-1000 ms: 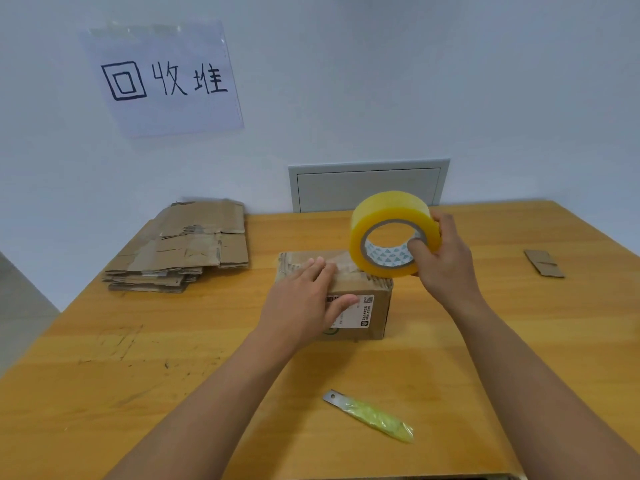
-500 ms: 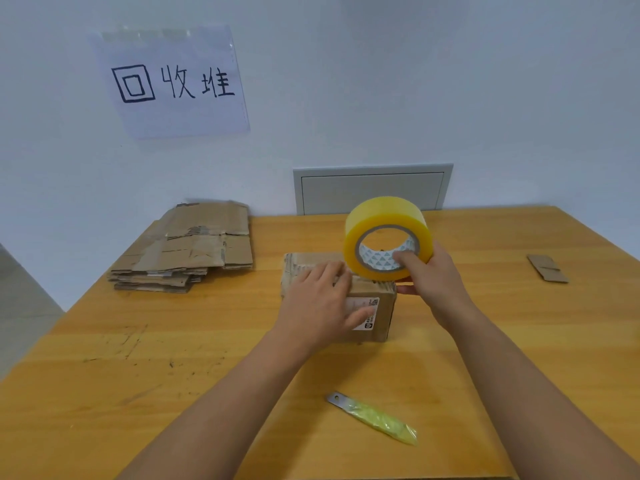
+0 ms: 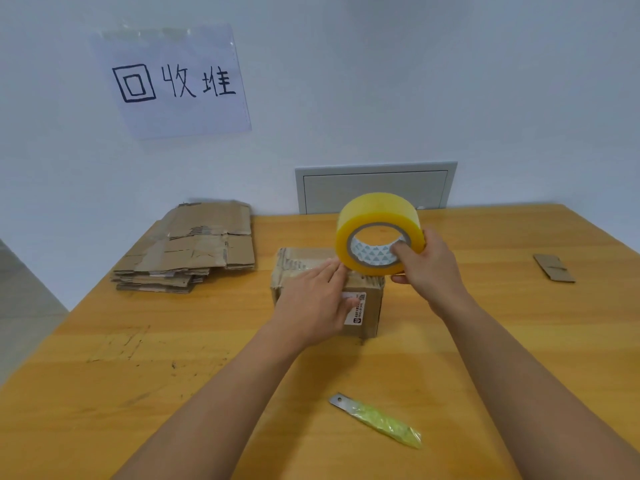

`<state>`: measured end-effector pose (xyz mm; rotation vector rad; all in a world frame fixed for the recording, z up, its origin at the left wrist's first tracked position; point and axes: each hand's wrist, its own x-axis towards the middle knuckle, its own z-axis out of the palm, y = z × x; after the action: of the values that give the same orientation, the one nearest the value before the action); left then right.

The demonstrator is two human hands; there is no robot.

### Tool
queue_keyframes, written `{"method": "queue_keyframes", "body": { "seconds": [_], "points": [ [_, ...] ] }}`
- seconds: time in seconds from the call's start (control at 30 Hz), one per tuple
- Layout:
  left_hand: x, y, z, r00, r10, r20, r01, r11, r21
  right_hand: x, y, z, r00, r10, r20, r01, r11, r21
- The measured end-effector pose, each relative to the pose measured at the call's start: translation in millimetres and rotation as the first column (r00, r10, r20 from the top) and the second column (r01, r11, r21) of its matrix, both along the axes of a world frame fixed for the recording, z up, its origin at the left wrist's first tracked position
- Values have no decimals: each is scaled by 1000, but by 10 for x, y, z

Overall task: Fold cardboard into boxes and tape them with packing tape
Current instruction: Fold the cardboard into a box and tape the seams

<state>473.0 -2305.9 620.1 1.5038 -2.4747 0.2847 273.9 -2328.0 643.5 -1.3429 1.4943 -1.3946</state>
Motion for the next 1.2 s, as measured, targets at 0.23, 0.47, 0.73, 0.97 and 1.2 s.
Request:
{"method": "queue_keyframes", "body": {
  "seconds": [0.23,0.47,0.73,0.97,1.2],
  "points": [
    [-1,14,-6,999,5,-54,-5,1000,-1,-333,54,-4,993,-109,-47,107,994,-38],
    [-120,27,-44,997,72,-2,-72,997,-23,-316,51,-166,987,-66,147,61,997,43],
    [-271,17,-60,999,31,-34,-35,994,-107,-298,62,-310,965,-30,261,15,998,58],
    [-383,5,-39,996,-24,-90,22,999,-28,-250,61,-325,957,-25,287,12,999,48],
    [-363,41,-17,998,7,-68,-7,1000,-4,-377,75,-217,987,-72,145,67,997,39]
  ]
}}
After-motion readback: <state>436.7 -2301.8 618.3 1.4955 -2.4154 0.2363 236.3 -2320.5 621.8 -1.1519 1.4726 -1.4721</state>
